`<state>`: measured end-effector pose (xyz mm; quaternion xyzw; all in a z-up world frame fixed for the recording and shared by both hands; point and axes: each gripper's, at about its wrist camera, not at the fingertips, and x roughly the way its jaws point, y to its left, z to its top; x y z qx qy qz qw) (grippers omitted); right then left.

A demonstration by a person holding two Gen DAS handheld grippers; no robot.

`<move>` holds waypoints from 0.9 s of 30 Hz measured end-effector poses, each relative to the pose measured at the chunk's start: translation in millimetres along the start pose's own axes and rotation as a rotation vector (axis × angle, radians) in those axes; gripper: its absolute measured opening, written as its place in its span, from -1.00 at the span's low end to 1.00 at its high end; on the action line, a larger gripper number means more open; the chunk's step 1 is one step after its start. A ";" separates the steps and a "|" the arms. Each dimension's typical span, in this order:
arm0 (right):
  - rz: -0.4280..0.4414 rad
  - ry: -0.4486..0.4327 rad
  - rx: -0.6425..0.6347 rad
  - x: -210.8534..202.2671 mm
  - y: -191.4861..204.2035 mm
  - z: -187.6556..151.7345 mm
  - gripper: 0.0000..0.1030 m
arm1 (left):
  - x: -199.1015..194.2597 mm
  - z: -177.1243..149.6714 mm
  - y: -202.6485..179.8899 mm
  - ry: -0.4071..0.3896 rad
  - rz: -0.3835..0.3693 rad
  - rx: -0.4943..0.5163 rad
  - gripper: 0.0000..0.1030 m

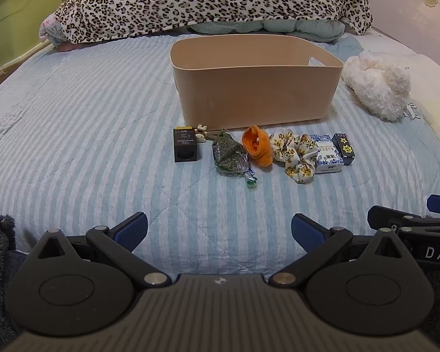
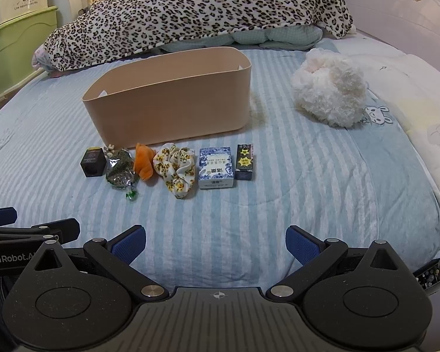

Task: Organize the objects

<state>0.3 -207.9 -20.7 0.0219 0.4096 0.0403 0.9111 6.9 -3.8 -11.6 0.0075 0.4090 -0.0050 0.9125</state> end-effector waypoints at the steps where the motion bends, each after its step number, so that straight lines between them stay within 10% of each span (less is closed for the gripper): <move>1: 0.000 0.000 0.001 0.1 -0.3 -0.1 1.00 | 0.4 0.6 0.1 0.002 0.000 0.001 1.00; 27: -0.001 0.025 0.020 15.0 -6.6 1.3 1.00 | 17.9 4.8 3.5 0.026 0.013 -0.006 1.00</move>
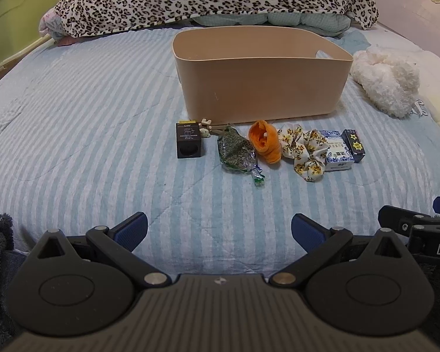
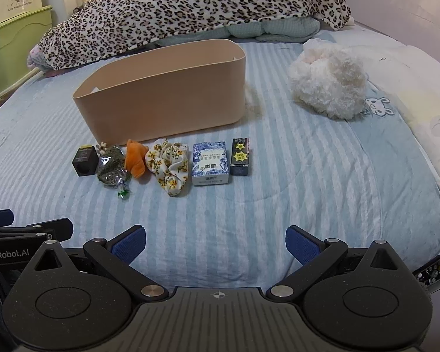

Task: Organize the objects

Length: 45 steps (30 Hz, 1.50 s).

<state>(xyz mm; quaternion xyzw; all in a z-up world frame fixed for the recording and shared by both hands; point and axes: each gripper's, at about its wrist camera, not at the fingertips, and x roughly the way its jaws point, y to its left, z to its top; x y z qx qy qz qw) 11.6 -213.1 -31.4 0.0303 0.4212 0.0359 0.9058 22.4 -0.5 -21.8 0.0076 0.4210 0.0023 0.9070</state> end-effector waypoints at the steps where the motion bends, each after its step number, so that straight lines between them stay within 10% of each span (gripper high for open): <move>1: -0.001 0.000 0.000 0.9 -0.5 0.4 1.00 | 1.4 -0.3 0.9 0.001 0.001 -0.001 1.00; 45: -0.058 -0.015 0.095 140.3 -50.4 70.6 0.73 | 146.5 66.0 35.3 0.002 0.188 0.005 1.00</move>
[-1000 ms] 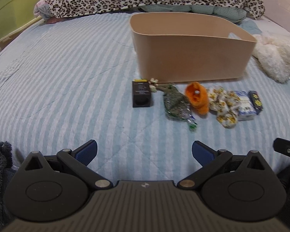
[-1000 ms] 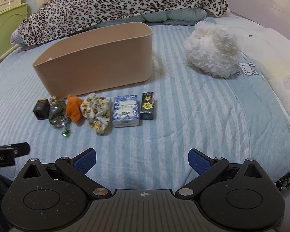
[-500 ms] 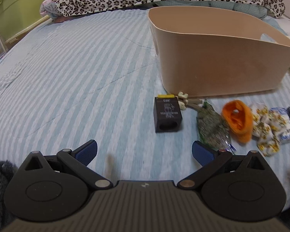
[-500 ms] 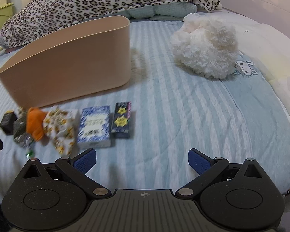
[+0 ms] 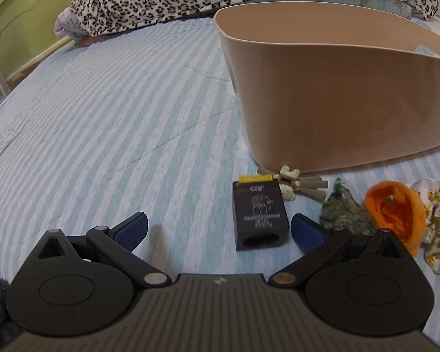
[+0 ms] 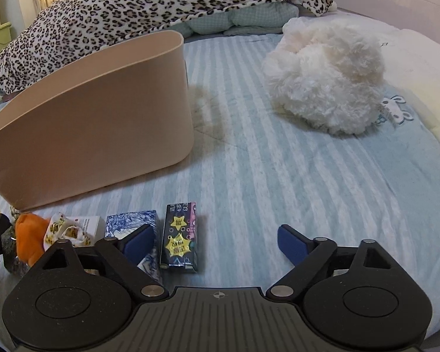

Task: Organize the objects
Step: 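Grasp the black star-printed box with the right gripper while the left grasps the black box, then carry both boxes over the beige basket and open both grippers to drop them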

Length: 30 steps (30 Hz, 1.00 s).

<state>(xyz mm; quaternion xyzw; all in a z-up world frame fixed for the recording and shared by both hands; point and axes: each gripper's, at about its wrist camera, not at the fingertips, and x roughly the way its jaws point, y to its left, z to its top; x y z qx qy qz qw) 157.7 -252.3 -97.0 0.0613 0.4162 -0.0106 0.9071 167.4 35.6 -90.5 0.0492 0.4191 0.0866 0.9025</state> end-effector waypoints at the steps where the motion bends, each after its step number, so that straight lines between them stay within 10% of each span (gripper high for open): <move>1: 0.002 0.000 0.003 2.3 0.3 0.4 0.70 | 1.7 0.3 0.5 -0.004 -0.005 0.000 1.00; 7: 0.041 0.005 0.025 7.7 -1.1 5.9 0.26 | 13.4 1.7 13.1 0.021 -0.086 -0.079 0.75; 13: 0.093 0.018 0.016 7.2 4.3 6.5 -0.55 | 8.1 1.8 13.2 -0.007 -0.116 -0.048 0.01; 16: 0.098 0.025 0.018 5.3 5.3 5.5 -0.56 | 6.1 1.2 12.1 -0.007 -0.133 -0.025 -0.33; 30: 0.134 -0.114 0.031 -49.6 5.4 31.6 -0.57 | -60.1 28.6 33.1 -0.155 -0.151 -0.066 -0.35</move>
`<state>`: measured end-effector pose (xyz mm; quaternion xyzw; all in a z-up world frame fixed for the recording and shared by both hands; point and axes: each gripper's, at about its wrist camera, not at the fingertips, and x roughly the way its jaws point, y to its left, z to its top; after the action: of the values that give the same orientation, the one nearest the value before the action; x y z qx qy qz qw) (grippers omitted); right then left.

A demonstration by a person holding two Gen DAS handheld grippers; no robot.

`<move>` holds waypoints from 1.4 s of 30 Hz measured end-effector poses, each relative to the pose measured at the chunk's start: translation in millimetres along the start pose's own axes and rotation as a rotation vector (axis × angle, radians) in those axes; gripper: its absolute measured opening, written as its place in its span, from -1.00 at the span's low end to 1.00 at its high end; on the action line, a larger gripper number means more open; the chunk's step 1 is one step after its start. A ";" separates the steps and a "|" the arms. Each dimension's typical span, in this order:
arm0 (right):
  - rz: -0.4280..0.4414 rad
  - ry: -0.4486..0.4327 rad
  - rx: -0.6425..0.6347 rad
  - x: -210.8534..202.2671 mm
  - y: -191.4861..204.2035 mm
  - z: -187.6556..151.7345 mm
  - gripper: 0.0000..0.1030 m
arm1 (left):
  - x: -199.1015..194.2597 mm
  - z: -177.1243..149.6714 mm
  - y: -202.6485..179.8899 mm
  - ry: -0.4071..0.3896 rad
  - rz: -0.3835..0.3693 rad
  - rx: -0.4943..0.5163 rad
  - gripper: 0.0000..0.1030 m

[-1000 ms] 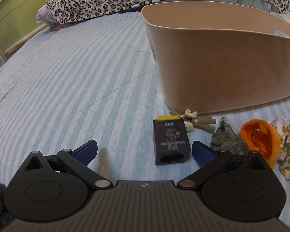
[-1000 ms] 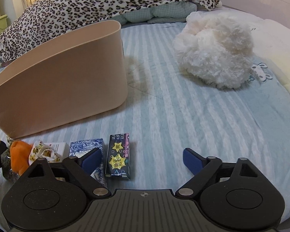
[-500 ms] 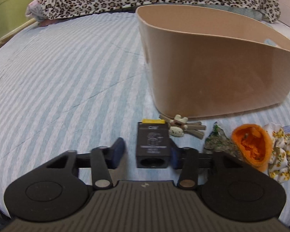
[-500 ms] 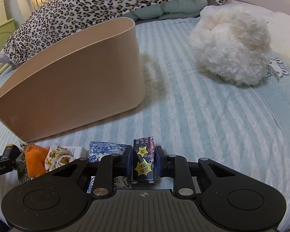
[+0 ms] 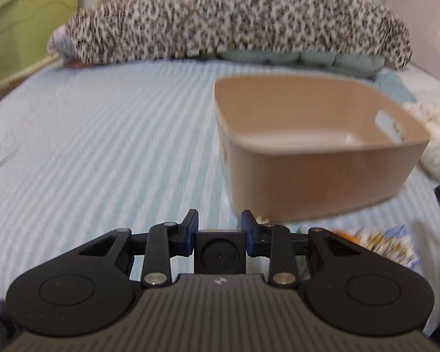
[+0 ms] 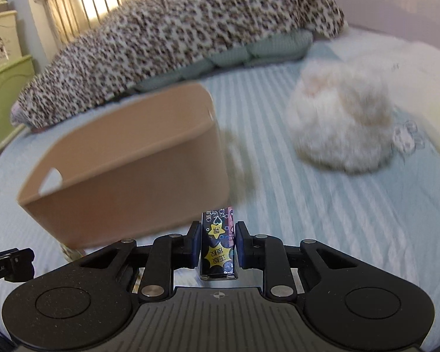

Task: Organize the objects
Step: 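Carry both boxes over the beige basket and open both grippers to drop them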

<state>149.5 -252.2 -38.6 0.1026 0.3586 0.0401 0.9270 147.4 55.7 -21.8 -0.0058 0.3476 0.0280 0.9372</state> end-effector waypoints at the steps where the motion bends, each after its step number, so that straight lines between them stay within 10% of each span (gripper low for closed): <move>1: 0.005 -0.018 -0.006 -2.7 3.6 4.3 -0.57 | -5.6 4.4 -2.6 -0.018 -0.002 0.004 -0.35; 14: 0.083 -0.191 -0.068 -6.1 49.7 74.3 -0.57 | -9.4 81.6 -30.3 -0.171 -0.018 0.039 -0.35; 35: -0.026 -0.001 -0.183 93.2 76.1 76.9 -0.41 | 101.9 71.3 -69.3 0.009 0.029 0.132 -0.34; 42: -0.030 -0.054 -0.191 64.1 78.7 71.4 0.33 | 60.0 73.5 -59.4 -0.046 0.011 0.109 0.54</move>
<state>244.9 -177.5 -11.9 0.0093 0.3294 0.0577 0.9424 244.0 1.5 -5.6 0.0477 0.3272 0.0141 0.9437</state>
